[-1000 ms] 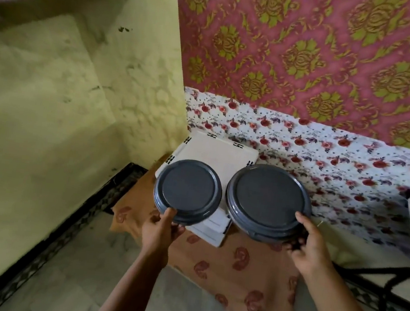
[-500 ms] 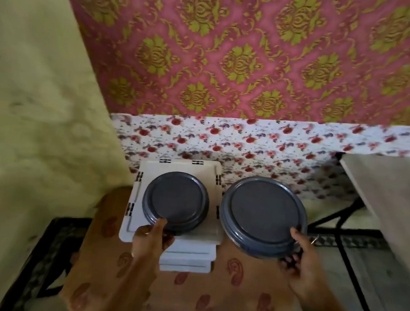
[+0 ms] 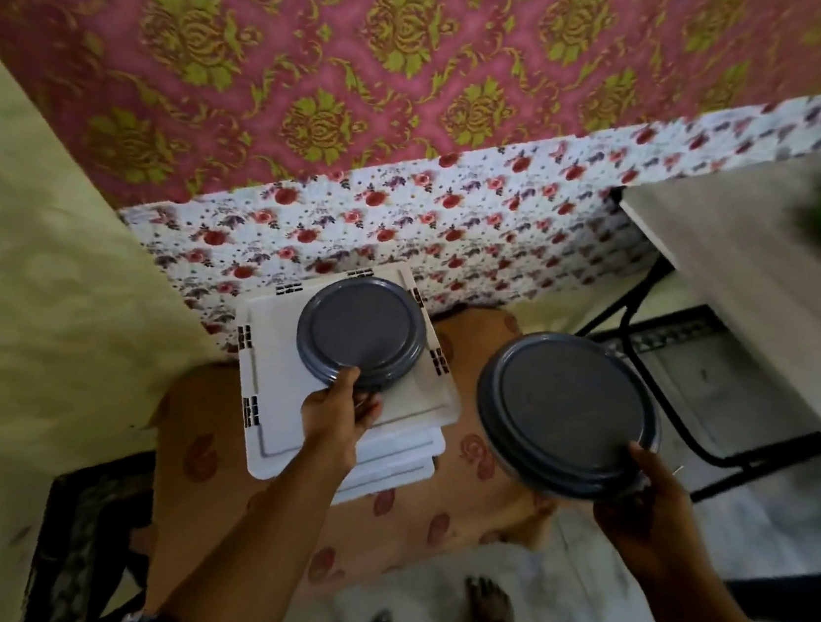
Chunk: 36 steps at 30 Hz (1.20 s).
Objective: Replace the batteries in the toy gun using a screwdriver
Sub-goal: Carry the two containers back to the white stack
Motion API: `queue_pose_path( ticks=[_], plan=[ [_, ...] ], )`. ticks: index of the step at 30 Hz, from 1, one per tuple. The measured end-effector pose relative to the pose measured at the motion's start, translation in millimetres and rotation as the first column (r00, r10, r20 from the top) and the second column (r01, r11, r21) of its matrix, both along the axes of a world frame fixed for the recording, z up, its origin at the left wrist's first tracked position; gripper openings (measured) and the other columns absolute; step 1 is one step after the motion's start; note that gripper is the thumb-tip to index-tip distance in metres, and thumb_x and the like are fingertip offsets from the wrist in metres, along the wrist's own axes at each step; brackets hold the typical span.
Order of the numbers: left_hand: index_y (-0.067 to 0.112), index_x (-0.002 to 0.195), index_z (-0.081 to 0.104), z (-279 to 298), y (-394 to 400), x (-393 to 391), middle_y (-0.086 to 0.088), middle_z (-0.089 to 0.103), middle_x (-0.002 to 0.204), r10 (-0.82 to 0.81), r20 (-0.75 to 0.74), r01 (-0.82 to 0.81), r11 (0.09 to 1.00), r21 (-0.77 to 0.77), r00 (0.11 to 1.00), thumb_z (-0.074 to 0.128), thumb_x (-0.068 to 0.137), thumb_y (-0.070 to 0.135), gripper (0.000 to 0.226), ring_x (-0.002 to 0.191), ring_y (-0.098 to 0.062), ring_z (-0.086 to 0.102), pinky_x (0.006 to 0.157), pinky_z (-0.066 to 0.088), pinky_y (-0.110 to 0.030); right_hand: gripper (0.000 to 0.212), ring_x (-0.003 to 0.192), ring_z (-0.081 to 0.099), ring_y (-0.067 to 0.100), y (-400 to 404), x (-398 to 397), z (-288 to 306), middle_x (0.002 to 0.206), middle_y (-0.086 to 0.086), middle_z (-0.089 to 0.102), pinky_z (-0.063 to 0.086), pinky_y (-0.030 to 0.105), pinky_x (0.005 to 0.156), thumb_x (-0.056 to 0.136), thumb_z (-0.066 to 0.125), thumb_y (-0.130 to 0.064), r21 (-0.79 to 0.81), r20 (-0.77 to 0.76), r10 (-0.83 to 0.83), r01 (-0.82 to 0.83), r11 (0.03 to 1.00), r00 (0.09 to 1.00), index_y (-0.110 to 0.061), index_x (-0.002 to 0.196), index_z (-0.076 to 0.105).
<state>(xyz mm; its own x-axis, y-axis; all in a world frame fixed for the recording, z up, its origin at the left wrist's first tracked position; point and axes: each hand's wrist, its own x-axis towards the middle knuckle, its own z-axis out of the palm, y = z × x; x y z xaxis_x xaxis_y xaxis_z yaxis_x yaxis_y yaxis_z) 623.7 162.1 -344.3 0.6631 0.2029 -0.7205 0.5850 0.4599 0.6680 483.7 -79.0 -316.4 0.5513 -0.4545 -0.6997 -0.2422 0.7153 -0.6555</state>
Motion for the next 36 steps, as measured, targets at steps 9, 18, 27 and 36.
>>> queue_pose_path(
  ticks=[9, 18, 27, 36],
  plan=[
    [0.011, 0.087, 0.049, 14, 7, -28, -0.013, 0.062, 0.088, -0.262, -0.049, 0.264, 0.964, 0.032, 0.964, 0.048, 0.095, 0.045, 0.035, 0.069, -0.027, 0.063, 0.062, 0.055, -0.037, 0.015, 0.056, 0.029, 0.010, 26, -26, -18, 0.068, 0.001, 0.034, 0.024, 0.023, 0.057, 0.090, 0.051, -0.021, 0.053, -0.037, -0.079, 0.081, 0.995, 0.996, -0.014, 0.076, 0.049],
    [0.017, 0.119, 0.055, -32, 7, -110, -0.007, 0.062, 0.120, -0.736, -0.174, 0.756, 0.628, 0.184, 0.654, 0.052, 0.088, 0.056, 0.049, 0.095, -0.022, 0.064, 0.066, 0.057, -0.032, 0.018, 0.051, 0.027, 0.012, 61, -63, -68, 0.062, 0.001, 0.026, 0.030, 0.021, 0.039, 0.087, 0.054, -0.027, 0.113, -0.201, -0.005, 0.029, 0.993, 0.980, -0.014, 0.078, 0.047],
    [0.014, 0.127, 0.049, -89, 40, -148, -0.006, 0.064, 0.111, -0.509, -0.239, 0.526, 0.850, 0.007, 0.827, 0.070, 0.080, 0.041, 0.058, 0.096, -0.024, 0.066, 0.064, 0.057, -0.034, 0.020, 0.049, 0.034, 0.013, 113, -52, -106, 0.059, 0.004, 0.037, 0.027, 0.025, 0.045, 0.085, 0.060, -0.025, 0.107, -0.228, 0.337, -0.320, 0.941, 0.913, -0.007, 0.092, 0.053],
    [0.008, 0.118, 0.053, -127, 68, -113, -0.012, 0.059, 0.107, -0.243, -0.237, 0.220, 0.968, -0.119, 0.941, 0.061, 0.090, 0.018, 0.032, 0.084, -0.026, 0.059, 0.071, 0.052, -0.038, 0.031, 0.052, 0.030, 0.013, 146, 14, -136, 0.059, 0.003, 0.034, 0.028, 0.026, 0.052, 0.100, 0.032, -0.015, 0.115, -0.208, 0.350, -0.332, 0.936, 0.913, -0.010, 0.073, 0.046]
  ],
)
